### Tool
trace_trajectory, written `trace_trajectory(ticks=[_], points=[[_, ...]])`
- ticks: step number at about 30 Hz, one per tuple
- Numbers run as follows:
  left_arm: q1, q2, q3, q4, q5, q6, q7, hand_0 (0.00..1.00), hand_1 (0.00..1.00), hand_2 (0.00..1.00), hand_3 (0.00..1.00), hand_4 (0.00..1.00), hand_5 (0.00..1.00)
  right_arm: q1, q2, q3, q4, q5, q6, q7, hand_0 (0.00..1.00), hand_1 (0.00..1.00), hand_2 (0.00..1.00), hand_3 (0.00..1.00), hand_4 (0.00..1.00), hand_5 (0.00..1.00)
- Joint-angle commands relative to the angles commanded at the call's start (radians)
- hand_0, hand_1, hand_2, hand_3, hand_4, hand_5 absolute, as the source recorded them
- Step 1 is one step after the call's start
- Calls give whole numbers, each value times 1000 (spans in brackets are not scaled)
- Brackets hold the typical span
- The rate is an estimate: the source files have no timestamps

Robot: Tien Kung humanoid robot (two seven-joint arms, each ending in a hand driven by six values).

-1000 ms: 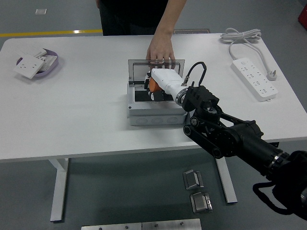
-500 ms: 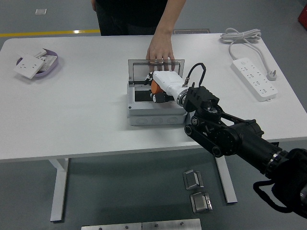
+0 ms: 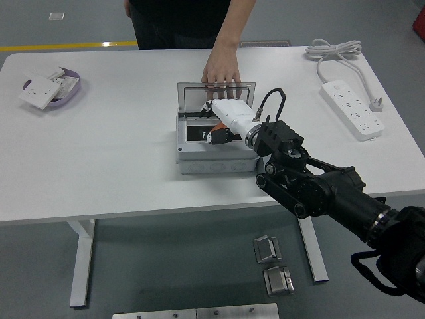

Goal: Pick up the cylinder from the cube,place it in the box,flap close box

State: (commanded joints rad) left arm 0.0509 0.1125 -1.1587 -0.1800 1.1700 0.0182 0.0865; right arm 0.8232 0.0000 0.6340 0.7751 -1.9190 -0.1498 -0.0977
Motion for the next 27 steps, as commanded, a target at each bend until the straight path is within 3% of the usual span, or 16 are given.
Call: trace_trajectory(ticks=[5,16,19,27], points=[[2,-2,0,0,-2,0,-1,599,621,616,614,682,321,-5,-5,-21,46,80,-15,16,825,717,714,704,677,306],[9,-7,-7,0,-1,2,2,599,621,614,612,677,317,26,-145,1,277,312,0,32,826,713,702,696,681,316],[5,-6,-5,0,-3,1,1,599,621,614,612,677,317,60,-159,14,259,344,6,38,826,713,702,696,681,316],[-3,1,0,0,2,0,4,599,621,613,610,673,311,148,-145,11,83,447,12,83,816,704,687,688,670,310]])
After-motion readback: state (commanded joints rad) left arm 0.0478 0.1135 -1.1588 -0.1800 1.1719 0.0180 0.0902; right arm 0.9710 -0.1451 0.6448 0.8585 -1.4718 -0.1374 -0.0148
